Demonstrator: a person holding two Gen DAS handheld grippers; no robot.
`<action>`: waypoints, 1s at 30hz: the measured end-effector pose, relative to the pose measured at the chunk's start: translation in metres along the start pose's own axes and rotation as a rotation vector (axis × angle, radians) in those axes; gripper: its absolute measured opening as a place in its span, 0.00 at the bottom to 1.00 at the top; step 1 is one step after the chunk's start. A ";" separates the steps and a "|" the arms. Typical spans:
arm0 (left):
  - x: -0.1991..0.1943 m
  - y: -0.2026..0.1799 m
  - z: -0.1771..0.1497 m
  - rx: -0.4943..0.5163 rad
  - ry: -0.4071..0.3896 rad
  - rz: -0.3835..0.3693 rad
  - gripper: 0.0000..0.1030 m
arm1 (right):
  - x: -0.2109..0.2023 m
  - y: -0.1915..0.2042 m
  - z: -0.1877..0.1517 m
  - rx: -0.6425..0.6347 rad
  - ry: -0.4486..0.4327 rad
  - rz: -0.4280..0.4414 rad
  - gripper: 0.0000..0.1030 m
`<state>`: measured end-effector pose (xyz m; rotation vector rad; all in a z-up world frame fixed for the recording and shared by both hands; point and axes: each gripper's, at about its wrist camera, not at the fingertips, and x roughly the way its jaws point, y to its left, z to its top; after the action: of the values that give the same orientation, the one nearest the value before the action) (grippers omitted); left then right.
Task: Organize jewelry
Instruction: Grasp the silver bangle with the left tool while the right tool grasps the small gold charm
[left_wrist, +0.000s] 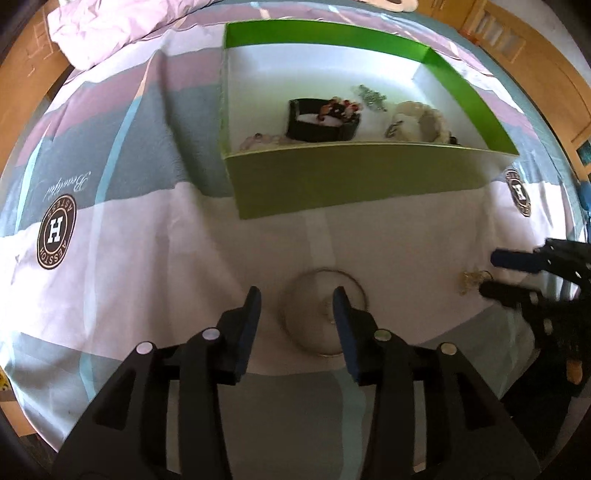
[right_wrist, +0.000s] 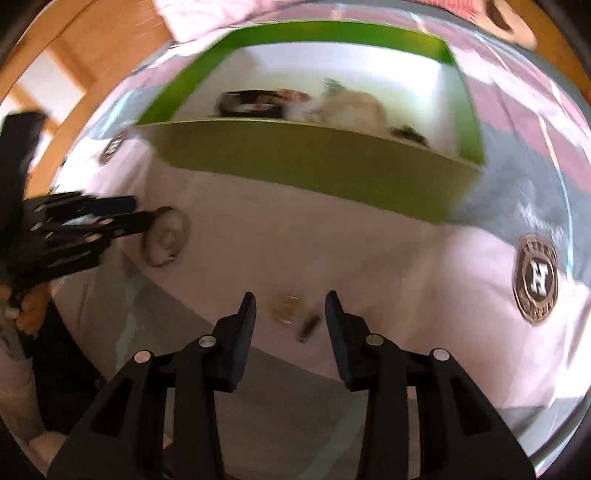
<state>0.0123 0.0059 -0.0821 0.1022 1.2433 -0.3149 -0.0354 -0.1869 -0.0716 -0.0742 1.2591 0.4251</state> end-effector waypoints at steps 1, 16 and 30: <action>0.001 0.002 0.000 -0.006 0.003 0.006 0.40 | 0.003 0.005 -0.001 -0.023 0.013 -0.009 0.38; 0.004 -0.019 -0.008 0.069 0.014 -0.004 0.71 | 0.031 0.009 0.004 -0.036 0.029 -0.102 0.20; 0.016 -0.046 -0.020 0.155 0.000 0.118 0.58 | 0.028 0.016 0.013 -0.026 -0.035 -0.049 0.15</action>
<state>-0.0145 -0.0355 -0.0989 0.3076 1.2067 -0.3082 -0.0229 -0.1616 -0.0906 -0.1193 1.2154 0.3989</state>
